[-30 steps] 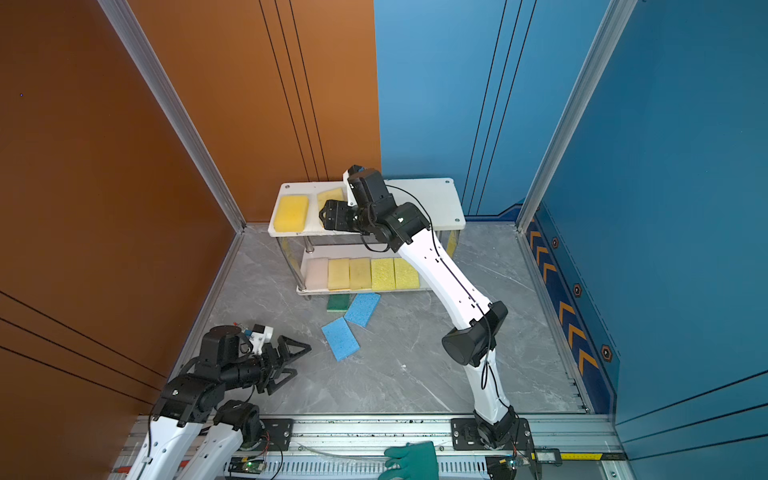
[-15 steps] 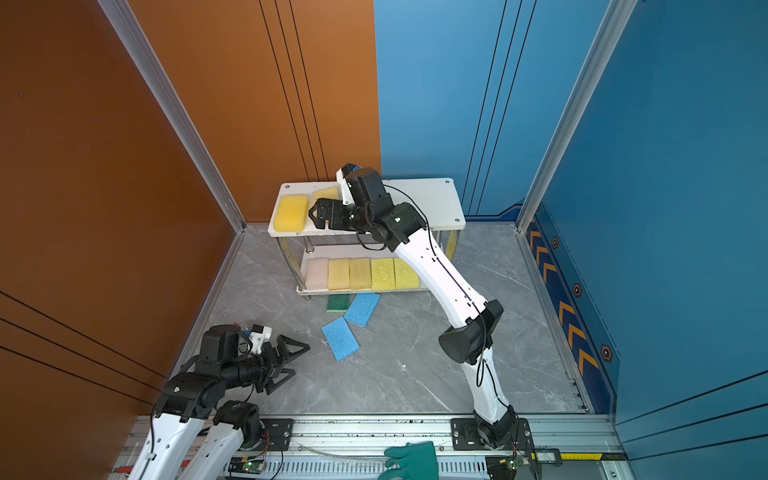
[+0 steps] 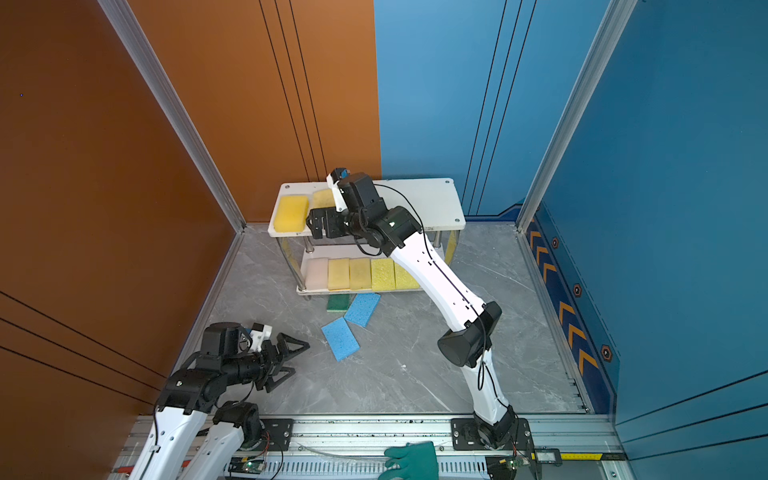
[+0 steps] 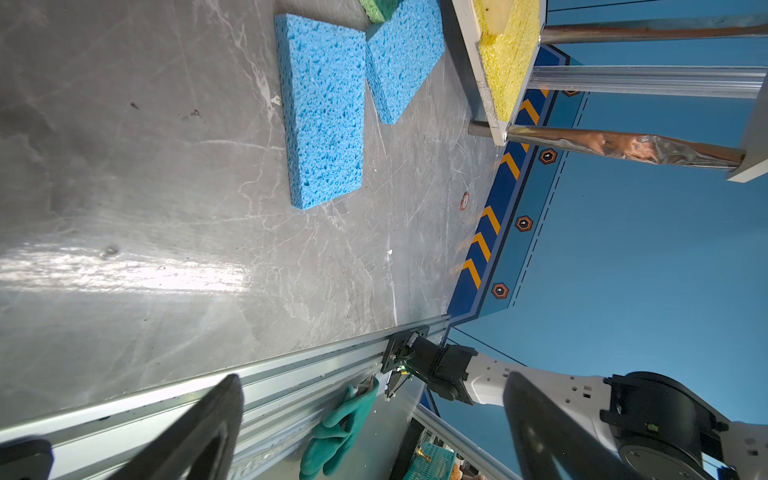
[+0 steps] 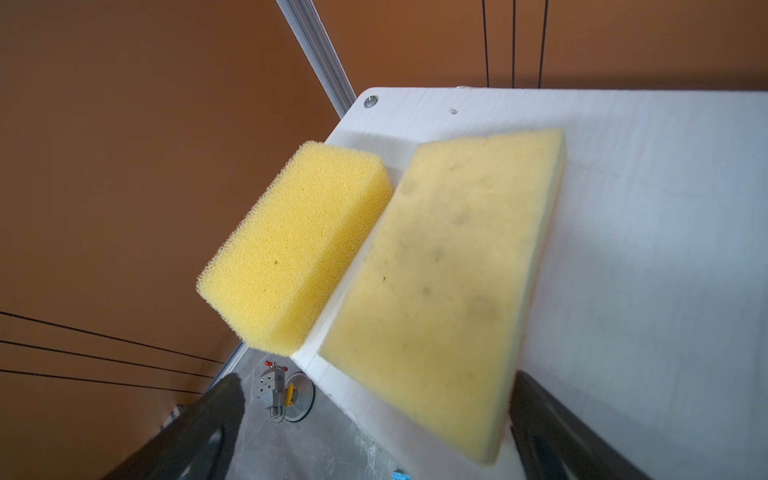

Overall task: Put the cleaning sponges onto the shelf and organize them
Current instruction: 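Lay the sponge flat and push it against the other yellow sponge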

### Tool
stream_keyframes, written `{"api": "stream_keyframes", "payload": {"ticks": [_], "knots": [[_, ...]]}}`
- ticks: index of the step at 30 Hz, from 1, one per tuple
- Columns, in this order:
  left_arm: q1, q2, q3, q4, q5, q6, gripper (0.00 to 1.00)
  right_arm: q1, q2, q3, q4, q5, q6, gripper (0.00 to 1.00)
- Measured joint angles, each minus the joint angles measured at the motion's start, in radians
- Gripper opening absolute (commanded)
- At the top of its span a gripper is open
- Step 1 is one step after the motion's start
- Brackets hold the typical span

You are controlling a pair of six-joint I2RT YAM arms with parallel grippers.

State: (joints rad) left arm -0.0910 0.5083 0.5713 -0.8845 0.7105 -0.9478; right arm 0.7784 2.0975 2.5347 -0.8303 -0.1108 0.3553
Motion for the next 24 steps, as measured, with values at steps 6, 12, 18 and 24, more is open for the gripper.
{"api": "stream_keyframes", "payload": {"ticks": [6,12,18,24], "knots": [[0.018,0.006,0.0,0.0,0.01,0.006,0.98,0.039,0.0,0.0,-0.03,0.09,-0.127,1.0],[0.032,0.006,0.0,0.0,0.021,0.011,0.98,0.056,0.0,0.0,-0.046,0.128,-0.196,1.0],[0.042,0.009,0.0,0.0,0.03,0.021,0.98,0.103,-0.008,-0.001,-0.084,0.18,-0.285,1.0],[0.055,0.01,0.0,0.0,0.037,0.025,0.98,0.131,-0.029,-0.014,-0.121,0.198,-0.319,1.0]]}}
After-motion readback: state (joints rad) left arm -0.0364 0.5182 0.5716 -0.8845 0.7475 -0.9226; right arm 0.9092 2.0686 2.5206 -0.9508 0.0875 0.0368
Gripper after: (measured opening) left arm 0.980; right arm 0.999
